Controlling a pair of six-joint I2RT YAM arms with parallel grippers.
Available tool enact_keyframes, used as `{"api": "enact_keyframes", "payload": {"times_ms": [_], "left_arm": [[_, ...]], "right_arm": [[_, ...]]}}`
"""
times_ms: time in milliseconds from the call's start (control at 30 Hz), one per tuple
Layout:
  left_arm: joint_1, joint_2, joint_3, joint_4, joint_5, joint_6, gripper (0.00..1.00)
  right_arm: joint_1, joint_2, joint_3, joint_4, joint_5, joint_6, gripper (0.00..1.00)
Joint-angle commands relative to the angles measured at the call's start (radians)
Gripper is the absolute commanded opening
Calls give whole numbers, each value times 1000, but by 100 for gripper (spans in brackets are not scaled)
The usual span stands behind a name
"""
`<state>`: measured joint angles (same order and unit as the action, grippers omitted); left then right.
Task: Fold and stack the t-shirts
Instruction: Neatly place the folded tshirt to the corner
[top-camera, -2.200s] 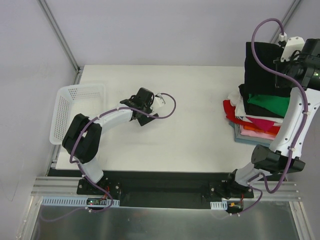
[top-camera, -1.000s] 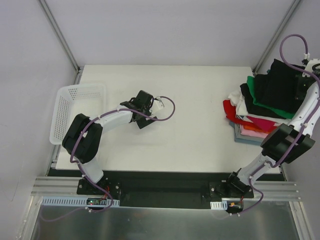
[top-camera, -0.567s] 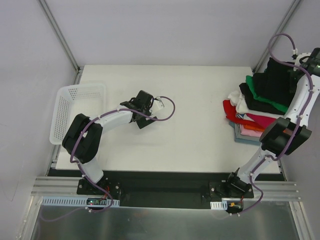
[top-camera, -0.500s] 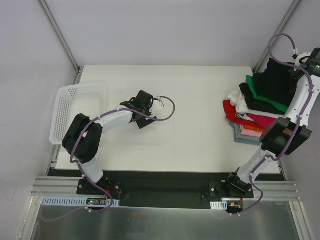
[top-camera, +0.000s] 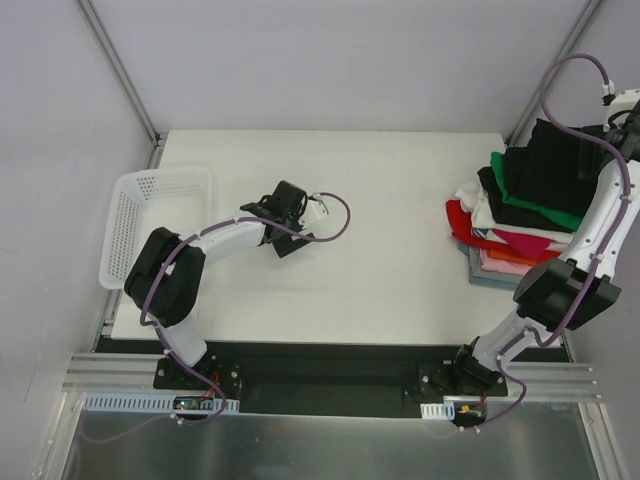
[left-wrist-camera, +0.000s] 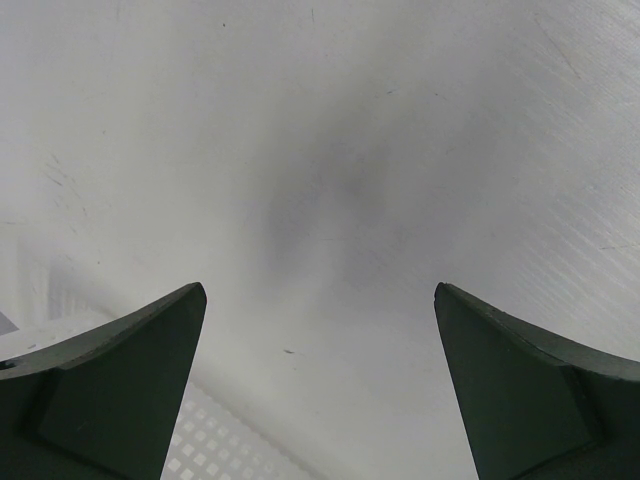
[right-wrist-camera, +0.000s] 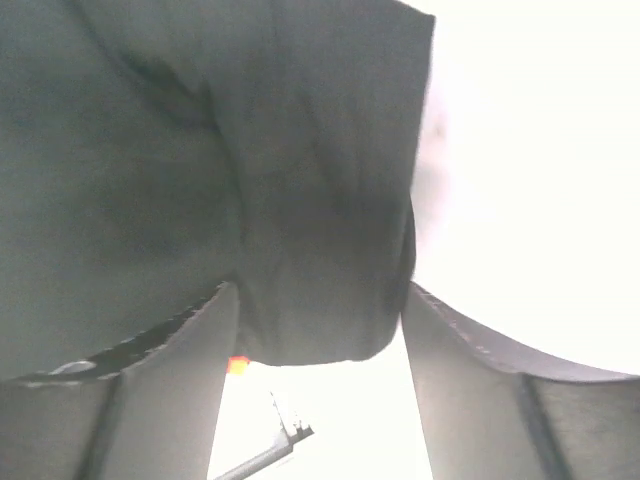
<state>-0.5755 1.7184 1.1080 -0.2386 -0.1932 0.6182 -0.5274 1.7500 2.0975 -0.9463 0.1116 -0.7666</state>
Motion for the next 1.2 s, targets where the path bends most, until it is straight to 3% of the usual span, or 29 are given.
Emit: {"api": "enact_keyframes", "payload": {"times_ms": [0,233,833,1167], "left_arm": [[-7,-48,-5,5,-17,3,99],[-7,-51,-7,4,-17,2,99],[-7,-52,-16,5,-25,5,99],[-7,-65,-17,7,-35,9,99]], "right_arm": [[20,-121,1,40,-9,18,72],[32,-147,-1,58,-4,12,75],[53,62,-102,116,-95,56,77],[70,-66,-206,129,-147,53,77]]}}
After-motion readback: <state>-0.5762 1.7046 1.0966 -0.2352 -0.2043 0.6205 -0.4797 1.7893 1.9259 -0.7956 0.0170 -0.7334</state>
